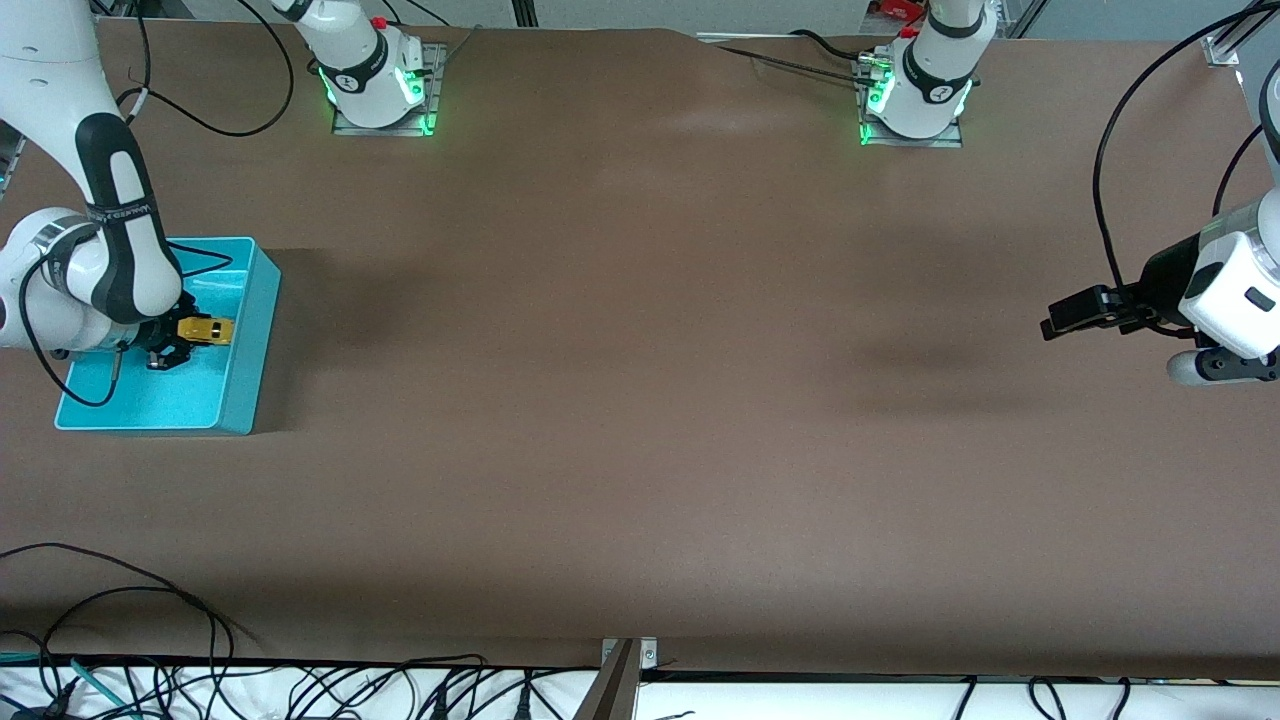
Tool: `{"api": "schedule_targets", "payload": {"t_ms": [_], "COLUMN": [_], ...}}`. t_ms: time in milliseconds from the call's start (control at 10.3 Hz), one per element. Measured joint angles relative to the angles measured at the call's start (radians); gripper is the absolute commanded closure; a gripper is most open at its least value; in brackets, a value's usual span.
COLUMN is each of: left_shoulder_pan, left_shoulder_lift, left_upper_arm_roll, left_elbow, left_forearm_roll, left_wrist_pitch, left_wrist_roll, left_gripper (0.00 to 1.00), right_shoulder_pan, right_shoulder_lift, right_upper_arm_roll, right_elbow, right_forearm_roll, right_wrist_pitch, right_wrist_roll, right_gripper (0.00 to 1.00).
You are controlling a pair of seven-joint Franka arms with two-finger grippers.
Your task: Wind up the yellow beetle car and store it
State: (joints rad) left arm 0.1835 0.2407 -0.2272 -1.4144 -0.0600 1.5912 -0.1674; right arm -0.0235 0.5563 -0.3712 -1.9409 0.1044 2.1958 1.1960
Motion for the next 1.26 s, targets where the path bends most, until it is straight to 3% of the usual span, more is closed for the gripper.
{"api": "schedule_targets", "payload": {"t_ms": [486, 778, 1069, 1264], "left_shoulder_pan": [0.000, 0.000, 0.000, 0.000], "left_shoulder_lift": [0.001, 0.002, 0.003, 0.003], "left_upper_arm_roll": [0.000, 0.000, 0.000, 0.000], "left_elbow": [-0.001, -0.003, -0.003, -0.003], "left_forearm_roll": [0.000, 0.000, 0.000, 0.000], "left_wrist_pitch": [-0.001, -0.001, -0.001, -0.001], "left_wrist_roll": [0.001, 0.002, 0.003, 0.003], "left_gripper": [0.00, 0.00, 0.00, 0.00], "right_shoulder_pan": [0.003, 0.005, 0.017, 0.028], "right_shoulder_lift": [-0.053, -0.198, -0.273, -0.302], "right_upper_arm_roll": [0.000, 0.001, 0.009, 0.056], "right_elbow": [0.013, 0.087, 0.286, 0.378], "right_forearm_roll": [0.009, 0.009, 0.008, 0.004], "right_wrist_pitch": [-0.016, -0.287, -0.597, -0.672], "right_wrist_roll": [0.001, -0.003, -0.133, -0.279], "right_gripper": [0.00, 0.00, 0.00, 0.00]}}
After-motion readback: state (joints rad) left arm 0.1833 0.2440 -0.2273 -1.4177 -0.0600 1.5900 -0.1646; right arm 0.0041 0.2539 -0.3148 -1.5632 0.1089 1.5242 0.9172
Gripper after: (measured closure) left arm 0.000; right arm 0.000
